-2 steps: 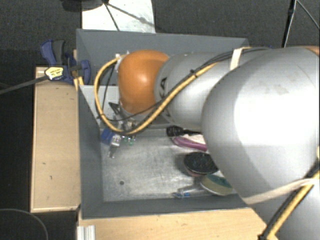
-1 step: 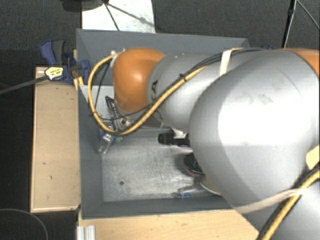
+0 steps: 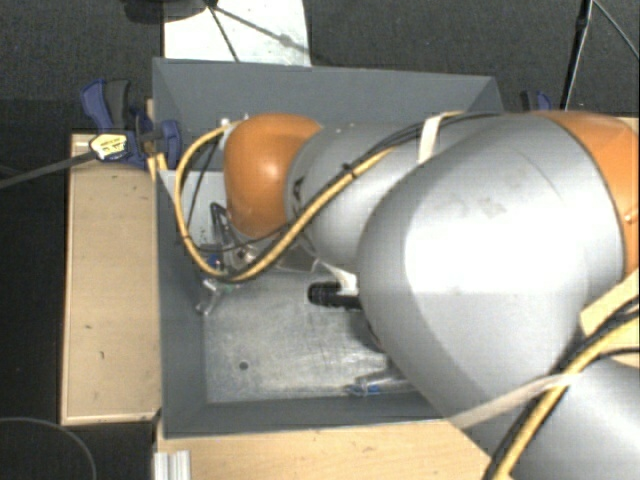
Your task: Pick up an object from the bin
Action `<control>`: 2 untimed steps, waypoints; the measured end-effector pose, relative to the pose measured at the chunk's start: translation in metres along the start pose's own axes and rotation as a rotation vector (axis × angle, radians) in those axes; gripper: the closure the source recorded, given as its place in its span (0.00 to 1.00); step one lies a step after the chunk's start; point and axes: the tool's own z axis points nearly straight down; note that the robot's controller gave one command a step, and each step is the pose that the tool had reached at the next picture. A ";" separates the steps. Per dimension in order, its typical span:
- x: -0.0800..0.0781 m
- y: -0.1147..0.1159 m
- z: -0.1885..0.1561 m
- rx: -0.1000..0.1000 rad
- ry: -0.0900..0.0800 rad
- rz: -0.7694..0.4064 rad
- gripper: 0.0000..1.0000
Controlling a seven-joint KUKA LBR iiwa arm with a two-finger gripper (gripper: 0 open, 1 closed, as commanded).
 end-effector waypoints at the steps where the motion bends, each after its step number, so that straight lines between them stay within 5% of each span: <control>1: 0.000 0.000 0.000 0.000 0.000 -0.001 0.00; 2: -0.001 0.001 -0.002 -0.004 -0.004 0.000 1.00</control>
Offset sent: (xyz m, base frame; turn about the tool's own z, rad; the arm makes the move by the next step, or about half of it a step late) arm 0.0000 0.0000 0.0000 0.0000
